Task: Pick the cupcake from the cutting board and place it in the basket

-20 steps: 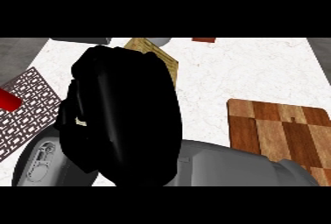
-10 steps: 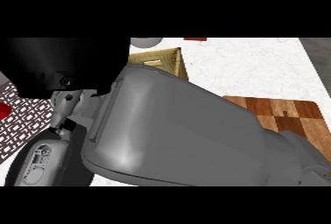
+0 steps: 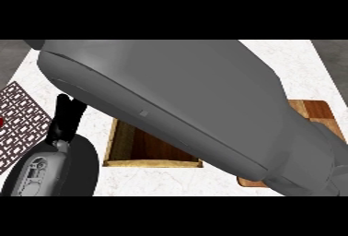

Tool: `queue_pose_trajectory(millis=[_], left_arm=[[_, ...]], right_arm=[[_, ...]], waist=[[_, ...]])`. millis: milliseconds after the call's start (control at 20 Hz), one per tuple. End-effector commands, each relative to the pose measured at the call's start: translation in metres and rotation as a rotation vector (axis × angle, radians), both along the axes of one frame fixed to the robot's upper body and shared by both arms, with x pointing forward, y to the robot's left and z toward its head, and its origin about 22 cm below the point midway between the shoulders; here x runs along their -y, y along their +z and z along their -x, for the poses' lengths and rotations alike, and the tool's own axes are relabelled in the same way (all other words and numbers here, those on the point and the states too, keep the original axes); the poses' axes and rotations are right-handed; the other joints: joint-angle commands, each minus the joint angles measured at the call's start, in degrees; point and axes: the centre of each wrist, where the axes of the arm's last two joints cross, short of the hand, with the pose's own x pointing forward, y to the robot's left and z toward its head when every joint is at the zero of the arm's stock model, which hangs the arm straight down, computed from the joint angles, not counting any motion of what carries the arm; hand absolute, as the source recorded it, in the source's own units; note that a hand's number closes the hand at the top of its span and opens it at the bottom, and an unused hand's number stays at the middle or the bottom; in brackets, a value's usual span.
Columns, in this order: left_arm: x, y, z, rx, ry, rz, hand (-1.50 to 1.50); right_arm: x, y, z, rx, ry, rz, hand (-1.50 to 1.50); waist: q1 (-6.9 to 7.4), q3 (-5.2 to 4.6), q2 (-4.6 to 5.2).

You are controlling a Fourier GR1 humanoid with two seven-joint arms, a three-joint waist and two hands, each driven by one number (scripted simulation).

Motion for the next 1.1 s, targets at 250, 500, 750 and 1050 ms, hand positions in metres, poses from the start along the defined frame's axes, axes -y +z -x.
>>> queue_pose_trajectory(millis=[250, 500, 750, 1050], left_arm=[[0.012, 0.005, -0.005, 0.021, 0.038, -0.001, 0.00], [-0.016, 0.014, 0.001, 0.007, 0.037, -0.019, 0.00], [-0.011, 0.009, 0.007, 0.021, 0.021, -0.002, 0.00], [-0.006, 0.009, 0.009, -0.011, 0.018, -0.005, 0.00]], right_arm=[[0.016, -0.023, -0.022, -0.130, -0.031, 0.027, 1.50], [0.022, -0.056, -0.037, -0.162, -0.053, 0.060, 1.50], [0.043, -0.080, -0.047, -0.259, -0.024, -0.045, 1.50], [0.062, -0.112, -0.051, -0.260, -0.075, -0.253, -1.50]], waist=[[-1.19, 0.14, 0.31], [-0.82, 0.14, 0.34], [-1.00, 0.16, 0.31], [-0.83, 0.18, 0.30]])
